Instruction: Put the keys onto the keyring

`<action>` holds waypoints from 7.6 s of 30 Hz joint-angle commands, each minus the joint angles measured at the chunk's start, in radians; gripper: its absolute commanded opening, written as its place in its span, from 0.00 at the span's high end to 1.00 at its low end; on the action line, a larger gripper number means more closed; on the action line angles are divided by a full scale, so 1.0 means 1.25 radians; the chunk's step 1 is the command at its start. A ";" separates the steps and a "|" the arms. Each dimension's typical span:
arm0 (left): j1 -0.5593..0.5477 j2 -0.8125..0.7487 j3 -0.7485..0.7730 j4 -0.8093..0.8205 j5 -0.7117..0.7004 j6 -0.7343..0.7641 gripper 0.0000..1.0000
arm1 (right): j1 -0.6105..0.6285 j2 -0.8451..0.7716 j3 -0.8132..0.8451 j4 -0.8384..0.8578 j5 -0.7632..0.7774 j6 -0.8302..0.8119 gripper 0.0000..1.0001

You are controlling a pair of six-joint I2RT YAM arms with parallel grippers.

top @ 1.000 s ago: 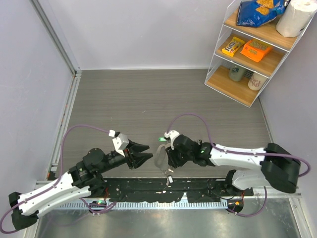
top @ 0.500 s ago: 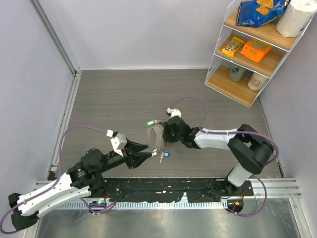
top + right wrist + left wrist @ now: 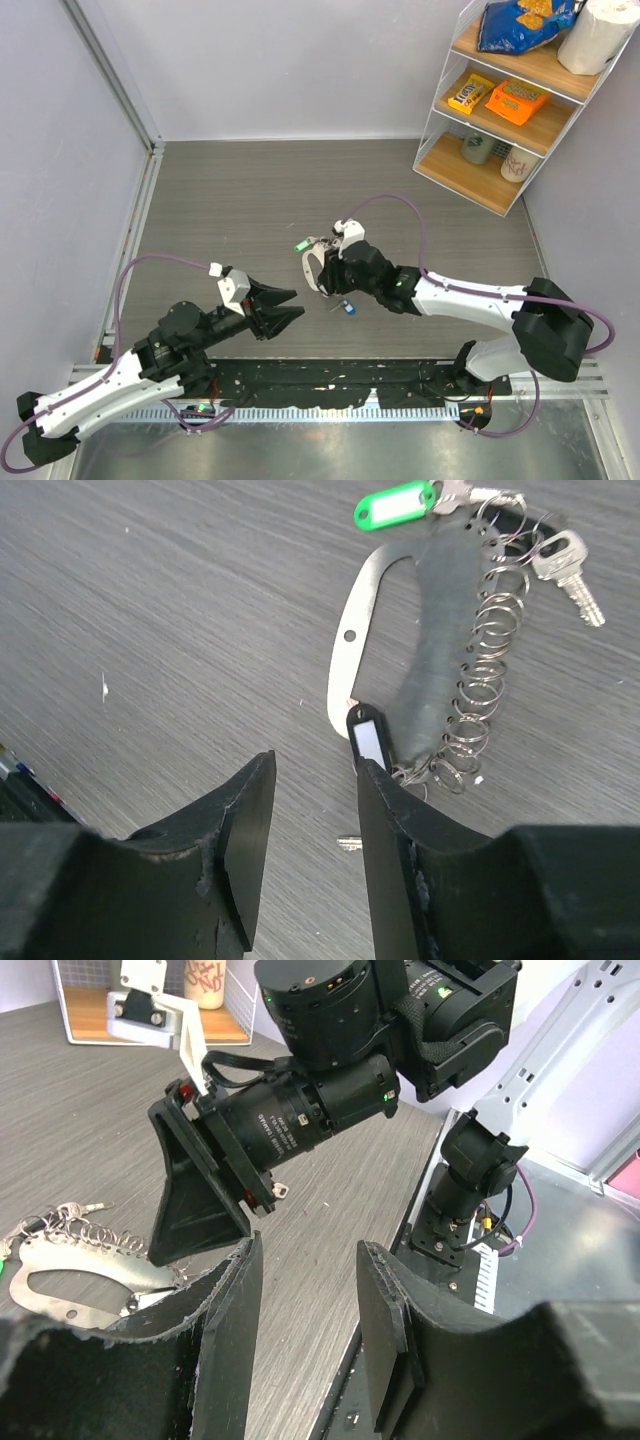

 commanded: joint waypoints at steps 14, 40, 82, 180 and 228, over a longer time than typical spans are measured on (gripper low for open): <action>0.002 -0.003 0.013 0.026 0.001 0.002 0.52 | 0.007 0.225 0.138 0.023 -0.008 0.040 0.53; 0.002 0.002 0.008 0.053 0.015 -0.017 0.52 | 0.066 -0.157 -0.072 -0.125 0.107 -0.042 0.58; 0.002 -0.003 0.012 0.014 -0.015 0.020 0.51 | -0.054 0.125 -0.007 0.000 0.021 -0.014 0.66; 0.002 0.146 0.080 0.267 0.342 -0.218 0.55 | 0.175 -0.159 0.518 -0.598 -0.582 -0.455 0.95; 0.000 0.088 0.010 0.556 0.353 -0.250 1.00 | 0.189 -0.345 0.331 -0.295 -0.541 -0.328 0.59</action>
